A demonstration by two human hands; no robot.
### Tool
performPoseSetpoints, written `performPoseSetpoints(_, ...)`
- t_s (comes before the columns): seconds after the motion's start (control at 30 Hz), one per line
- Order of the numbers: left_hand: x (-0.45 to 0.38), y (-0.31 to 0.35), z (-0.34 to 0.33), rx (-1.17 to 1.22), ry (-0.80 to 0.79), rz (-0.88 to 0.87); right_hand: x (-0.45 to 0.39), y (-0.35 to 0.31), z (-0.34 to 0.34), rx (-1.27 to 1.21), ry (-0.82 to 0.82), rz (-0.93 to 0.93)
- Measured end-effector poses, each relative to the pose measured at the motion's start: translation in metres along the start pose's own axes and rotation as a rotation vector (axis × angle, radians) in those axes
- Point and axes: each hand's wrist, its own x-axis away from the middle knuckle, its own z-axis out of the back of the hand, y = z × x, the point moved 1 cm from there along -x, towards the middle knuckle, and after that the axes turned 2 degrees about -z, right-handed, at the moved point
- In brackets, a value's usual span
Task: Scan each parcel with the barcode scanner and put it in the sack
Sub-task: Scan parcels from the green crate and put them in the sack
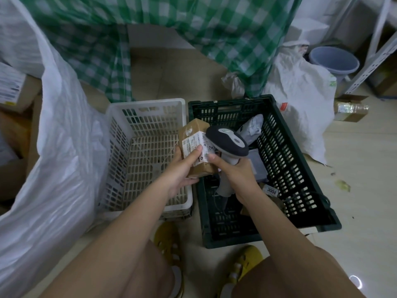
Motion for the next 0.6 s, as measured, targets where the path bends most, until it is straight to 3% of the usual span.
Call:
performPoseSetpoints(0.13, -0.003, 0.001, 0.003, 0.017, 0.054, -0.027, -0.003, 0.009, 0.001, 0.044, 0.064, -0.038)
performPoseSetpoints(0.27, -0.003, 0.001, 0.002, -0.009, -0.022, -0.015, -0.004, 0.009, -0.001, 0.077, 0.129, -0.013)
performPoseSetpoints(0.43, -0.007, -0.003, 0.006, 0.028, -0.084, 0.000, -0.005, 0.003, -0.002, 0.152, 0.077, 0.028)
performPoseSetpoints(0.6, -0.015, -0.007, 0.020, -0.052, 0.020, -0.010, -0.002, -0.004, 0.007, 0.273, 0.008, -0.104)
